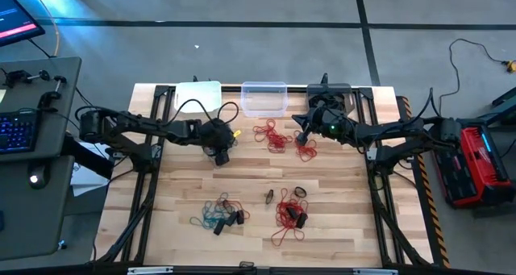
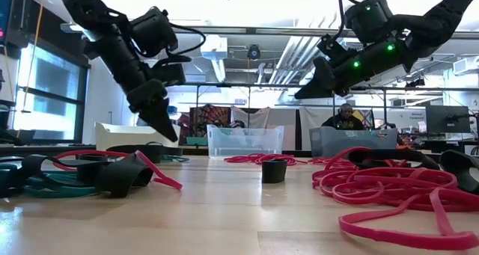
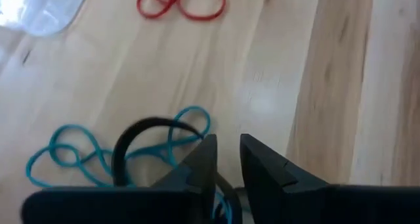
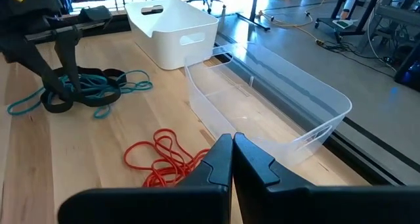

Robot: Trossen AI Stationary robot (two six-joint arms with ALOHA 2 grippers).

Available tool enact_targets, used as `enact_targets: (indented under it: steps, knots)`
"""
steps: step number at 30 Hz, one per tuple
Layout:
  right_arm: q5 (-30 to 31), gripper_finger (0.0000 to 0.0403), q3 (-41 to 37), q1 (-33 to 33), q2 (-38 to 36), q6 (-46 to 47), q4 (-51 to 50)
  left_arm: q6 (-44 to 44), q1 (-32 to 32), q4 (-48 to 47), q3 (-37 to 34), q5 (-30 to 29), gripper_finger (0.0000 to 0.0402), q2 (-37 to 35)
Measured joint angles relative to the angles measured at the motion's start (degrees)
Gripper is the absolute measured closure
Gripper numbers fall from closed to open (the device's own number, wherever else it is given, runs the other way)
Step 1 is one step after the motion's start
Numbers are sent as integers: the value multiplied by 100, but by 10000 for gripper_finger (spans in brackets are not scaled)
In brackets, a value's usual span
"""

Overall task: Sort rubber bands into baskets
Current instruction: Put the black rubber band into the black bin

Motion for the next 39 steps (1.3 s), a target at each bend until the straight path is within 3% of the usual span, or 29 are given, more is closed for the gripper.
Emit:
enact_targets:
  steps: [10, 39]
  knots:
    - [-22, 402, 0, -1, 0, -1, 0, -151, -31, -289, 2, -278, 296, 0]
    - [-18, 402, 0, -1, 0, -3, 0, -116, -38, -295, 2, -453, 302, 157]
